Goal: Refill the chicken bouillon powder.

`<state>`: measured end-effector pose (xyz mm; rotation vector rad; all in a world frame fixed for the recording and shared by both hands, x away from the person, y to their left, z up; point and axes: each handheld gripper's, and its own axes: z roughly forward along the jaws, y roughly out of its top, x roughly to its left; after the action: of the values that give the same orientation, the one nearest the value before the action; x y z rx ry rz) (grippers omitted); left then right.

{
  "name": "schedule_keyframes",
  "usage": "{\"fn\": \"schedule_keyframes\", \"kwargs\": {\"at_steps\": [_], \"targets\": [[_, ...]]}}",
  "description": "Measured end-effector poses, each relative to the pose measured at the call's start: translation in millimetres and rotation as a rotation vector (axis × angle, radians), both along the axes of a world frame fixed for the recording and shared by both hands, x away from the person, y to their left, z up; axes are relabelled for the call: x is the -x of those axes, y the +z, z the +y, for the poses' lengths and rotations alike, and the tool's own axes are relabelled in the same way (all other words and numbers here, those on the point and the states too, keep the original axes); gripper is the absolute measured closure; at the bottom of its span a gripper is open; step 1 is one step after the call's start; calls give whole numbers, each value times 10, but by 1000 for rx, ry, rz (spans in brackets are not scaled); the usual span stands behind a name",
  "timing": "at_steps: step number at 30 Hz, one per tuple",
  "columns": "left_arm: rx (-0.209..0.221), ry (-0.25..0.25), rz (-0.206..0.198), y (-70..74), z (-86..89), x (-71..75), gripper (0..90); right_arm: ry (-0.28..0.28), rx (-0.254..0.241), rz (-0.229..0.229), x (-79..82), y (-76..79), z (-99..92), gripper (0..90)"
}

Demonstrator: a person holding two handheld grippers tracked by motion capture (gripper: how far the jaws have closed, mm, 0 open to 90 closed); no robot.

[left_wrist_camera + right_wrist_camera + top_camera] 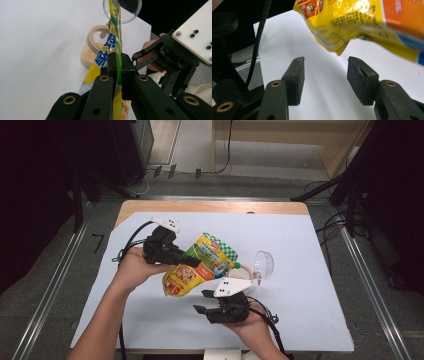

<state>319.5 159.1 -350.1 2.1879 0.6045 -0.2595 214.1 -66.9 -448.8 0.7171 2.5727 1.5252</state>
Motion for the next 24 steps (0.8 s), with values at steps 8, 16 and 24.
{"fn": "schedule_keyframes", "kwargs": {"at_steps": [8, 16, 24], "targets": [[23, 93, -42, -42, 53, -126, 900, -12, 9, -11, -12, -14, -42, 490], [35, 178, -56, -213, 76, -303, 900, -17, 13, -5, -22, -37, -31, 490], [17, 223, -27, -435, 78, -415, 900, -24, 7, -4, -48, -38, -52, 490]]}}
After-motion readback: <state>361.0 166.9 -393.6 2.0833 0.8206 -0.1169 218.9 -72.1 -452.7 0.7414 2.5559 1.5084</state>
